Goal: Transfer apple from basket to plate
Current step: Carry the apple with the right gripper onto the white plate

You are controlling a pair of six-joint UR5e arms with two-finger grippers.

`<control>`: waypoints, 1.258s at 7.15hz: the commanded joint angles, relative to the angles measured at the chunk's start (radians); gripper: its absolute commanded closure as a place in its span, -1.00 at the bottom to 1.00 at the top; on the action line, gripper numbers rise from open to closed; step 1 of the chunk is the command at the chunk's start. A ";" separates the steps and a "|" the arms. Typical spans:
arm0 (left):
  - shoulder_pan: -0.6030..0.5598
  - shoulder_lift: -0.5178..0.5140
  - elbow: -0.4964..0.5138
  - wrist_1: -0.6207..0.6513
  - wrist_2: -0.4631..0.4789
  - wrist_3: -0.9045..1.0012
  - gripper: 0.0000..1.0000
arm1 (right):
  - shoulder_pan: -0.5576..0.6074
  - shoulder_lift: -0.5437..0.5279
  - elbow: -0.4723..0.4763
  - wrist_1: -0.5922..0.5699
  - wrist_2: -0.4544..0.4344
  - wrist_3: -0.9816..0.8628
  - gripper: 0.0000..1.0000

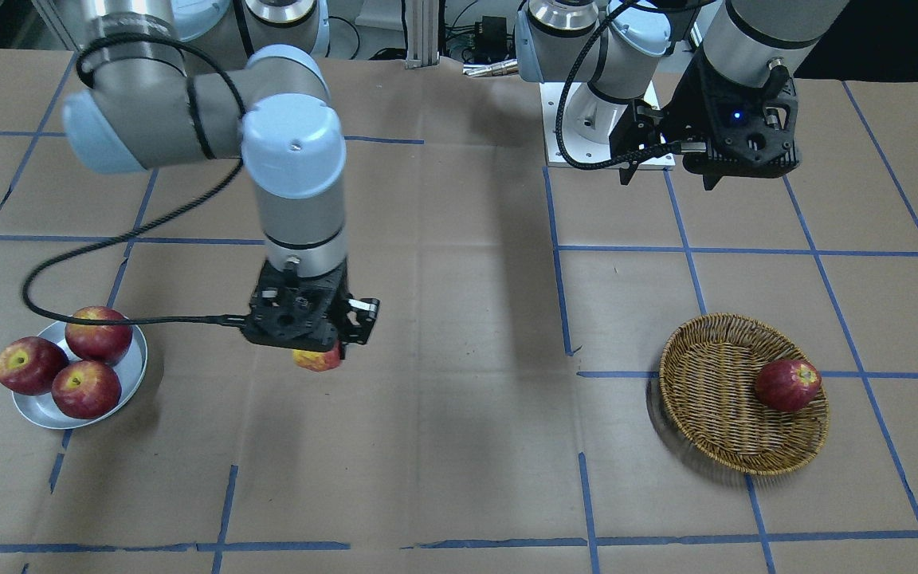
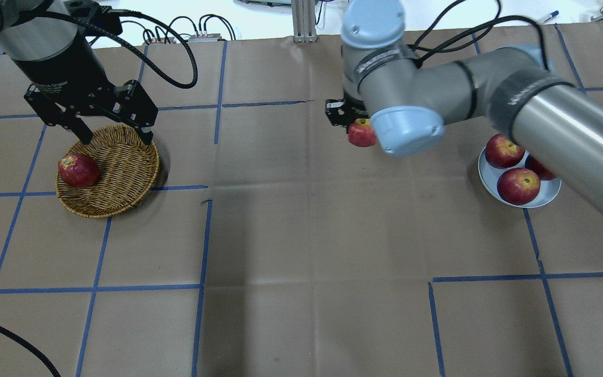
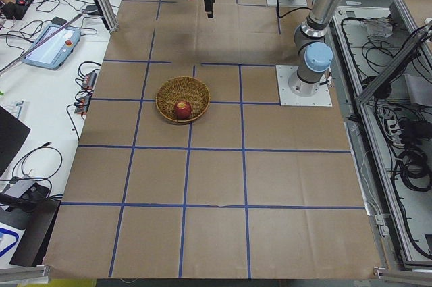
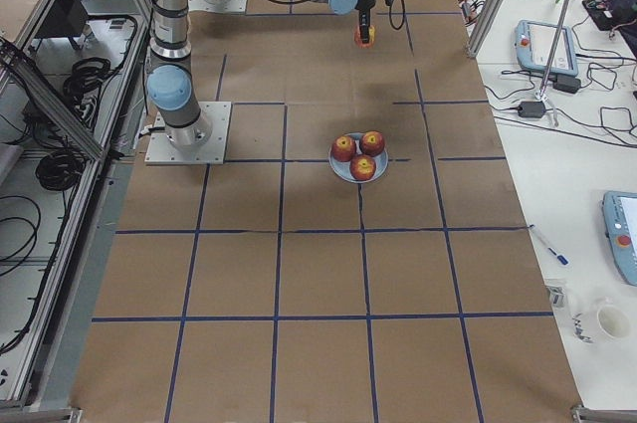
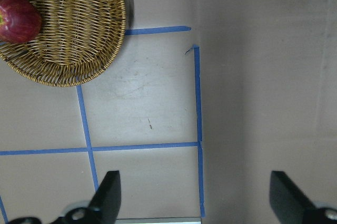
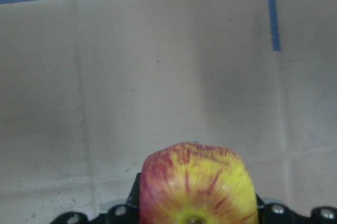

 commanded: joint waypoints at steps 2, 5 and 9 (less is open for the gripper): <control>0.000 0.000 -0.001 0.000 -0.001 0.000 -0.98 | -0.350 -0.132 0.094 0.069 0.018 -0.459 0.25; 0.000 -0.017 -0.002 0.000 -0.004 -0.001 -0.98 | -0.599 -0.088 0.116 0.039 0.121 -0.760 0.25; 0.000 -0.015 -0.004 0.014 -0.002 -0.001 -0.98 | -0.631 -0.015 0.226 -0.129 0.121 -0.821 0.25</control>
